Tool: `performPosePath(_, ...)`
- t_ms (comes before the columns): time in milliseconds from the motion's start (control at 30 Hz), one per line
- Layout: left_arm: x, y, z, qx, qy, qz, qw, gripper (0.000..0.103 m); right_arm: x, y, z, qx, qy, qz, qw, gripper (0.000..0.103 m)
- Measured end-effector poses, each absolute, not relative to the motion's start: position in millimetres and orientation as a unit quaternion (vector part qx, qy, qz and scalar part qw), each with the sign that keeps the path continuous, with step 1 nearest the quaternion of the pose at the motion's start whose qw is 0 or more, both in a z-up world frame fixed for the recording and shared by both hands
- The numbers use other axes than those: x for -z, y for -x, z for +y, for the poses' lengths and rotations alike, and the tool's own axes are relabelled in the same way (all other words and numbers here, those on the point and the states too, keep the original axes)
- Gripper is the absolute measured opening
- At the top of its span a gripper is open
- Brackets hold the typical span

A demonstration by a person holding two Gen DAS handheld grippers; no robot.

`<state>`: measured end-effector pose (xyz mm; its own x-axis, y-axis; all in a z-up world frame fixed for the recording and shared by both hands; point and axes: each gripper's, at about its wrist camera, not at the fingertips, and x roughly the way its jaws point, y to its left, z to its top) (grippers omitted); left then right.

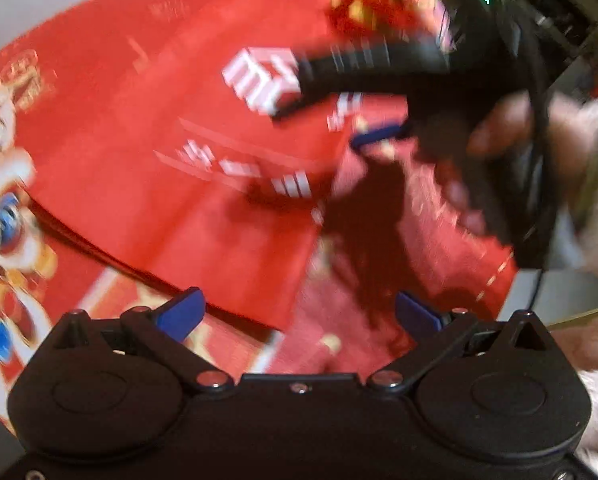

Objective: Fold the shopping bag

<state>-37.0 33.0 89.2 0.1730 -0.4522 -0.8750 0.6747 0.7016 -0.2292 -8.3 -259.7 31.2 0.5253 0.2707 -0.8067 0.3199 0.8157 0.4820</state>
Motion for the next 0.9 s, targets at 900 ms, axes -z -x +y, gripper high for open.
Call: performPosePath(900,-30,-136,9,0.259,-0.087,0.563,0.780,0.102,-32,4,-236,0.013,-0.184,0.483,0.856,0.095)
